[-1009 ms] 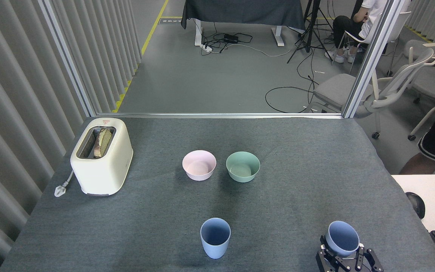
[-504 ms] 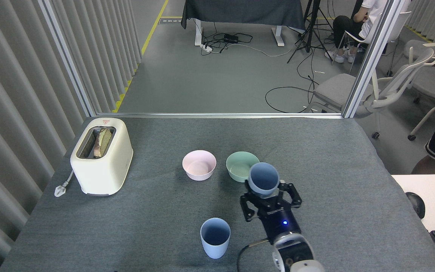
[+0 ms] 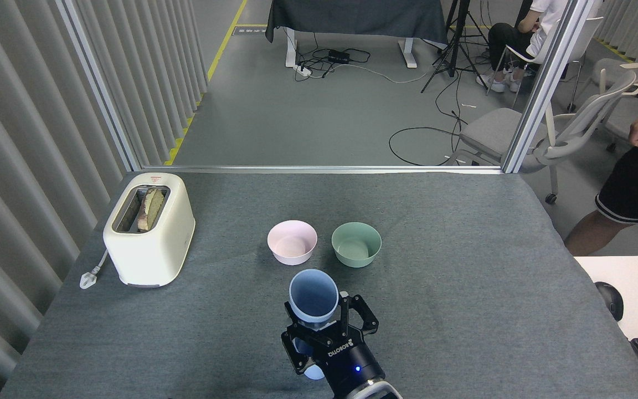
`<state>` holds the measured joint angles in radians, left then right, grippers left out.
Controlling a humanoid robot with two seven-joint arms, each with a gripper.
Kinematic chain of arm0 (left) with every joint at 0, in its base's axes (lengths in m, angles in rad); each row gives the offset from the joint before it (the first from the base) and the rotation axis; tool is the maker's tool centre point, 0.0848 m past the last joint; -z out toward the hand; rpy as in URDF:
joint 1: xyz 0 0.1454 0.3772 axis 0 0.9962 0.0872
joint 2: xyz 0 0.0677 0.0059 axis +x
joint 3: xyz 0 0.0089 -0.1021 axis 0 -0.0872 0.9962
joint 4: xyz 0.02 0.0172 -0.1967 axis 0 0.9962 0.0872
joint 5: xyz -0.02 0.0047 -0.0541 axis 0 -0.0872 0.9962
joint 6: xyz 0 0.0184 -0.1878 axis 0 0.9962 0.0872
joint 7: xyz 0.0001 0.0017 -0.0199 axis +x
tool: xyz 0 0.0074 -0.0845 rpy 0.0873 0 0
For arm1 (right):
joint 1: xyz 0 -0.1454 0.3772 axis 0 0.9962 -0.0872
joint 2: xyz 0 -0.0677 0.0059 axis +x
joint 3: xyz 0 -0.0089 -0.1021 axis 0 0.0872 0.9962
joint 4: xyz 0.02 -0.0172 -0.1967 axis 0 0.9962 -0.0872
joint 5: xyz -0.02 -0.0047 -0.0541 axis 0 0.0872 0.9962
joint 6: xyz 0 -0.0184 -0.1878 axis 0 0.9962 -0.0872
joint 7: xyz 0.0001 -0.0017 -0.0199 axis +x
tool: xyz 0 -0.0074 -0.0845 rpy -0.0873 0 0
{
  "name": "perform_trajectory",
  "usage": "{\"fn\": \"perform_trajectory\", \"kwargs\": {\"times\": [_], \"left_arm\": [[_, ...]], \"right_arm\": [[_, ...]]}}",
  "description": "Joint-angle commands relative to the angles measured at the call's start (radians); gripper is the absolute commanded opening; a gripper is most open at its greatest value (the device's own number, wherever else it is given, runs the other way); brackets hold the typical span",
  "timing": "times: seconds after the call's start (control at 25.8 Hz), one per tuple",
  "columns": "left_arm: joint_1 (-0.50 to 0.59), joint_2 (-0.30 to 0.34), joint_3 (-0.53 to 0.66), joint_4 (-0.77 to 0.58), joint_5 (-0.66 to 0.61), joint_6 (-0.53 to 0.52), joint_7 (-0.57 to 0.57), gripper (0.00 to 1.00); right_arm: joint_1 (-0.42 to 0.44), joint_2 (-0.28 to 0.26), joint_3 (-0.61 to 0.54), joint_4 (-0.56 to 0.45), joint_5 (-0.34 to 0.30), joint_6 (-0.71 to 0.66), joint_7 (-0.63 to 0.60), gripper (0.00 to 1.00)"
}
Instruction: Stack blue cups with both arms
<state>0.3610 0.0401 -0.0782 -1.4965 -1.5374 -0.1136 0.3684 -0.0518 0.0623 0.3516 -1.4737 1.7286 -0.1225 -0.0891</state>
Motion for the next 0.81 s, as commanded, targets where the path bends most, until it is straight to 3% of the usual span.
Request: {"fn": "perform_trajectory", "kwargs": {"times": [0.0,0.58,0.78], "left_arm": [[-0.001,0.000,0.000,0.001,0.000,0.000,0.001,1.00],[-0.001,0.000,0.000,0.001,0.002,0.000,0.001,1.00],[-0.001,0.000,0.002,0.001,0.002,0.002,0.000,1.00]], "right_arm": [[0.032,-0.001,0.003,-0.004,0.000,0.000,0.000,0.67],[0.047,-0.004,-0.006,0.018,-0.004,0.001,-0.003,0.69],[0.052,-0.004,-0.006,0.030,-0.006,0.000,-0.003,0.76]]}}
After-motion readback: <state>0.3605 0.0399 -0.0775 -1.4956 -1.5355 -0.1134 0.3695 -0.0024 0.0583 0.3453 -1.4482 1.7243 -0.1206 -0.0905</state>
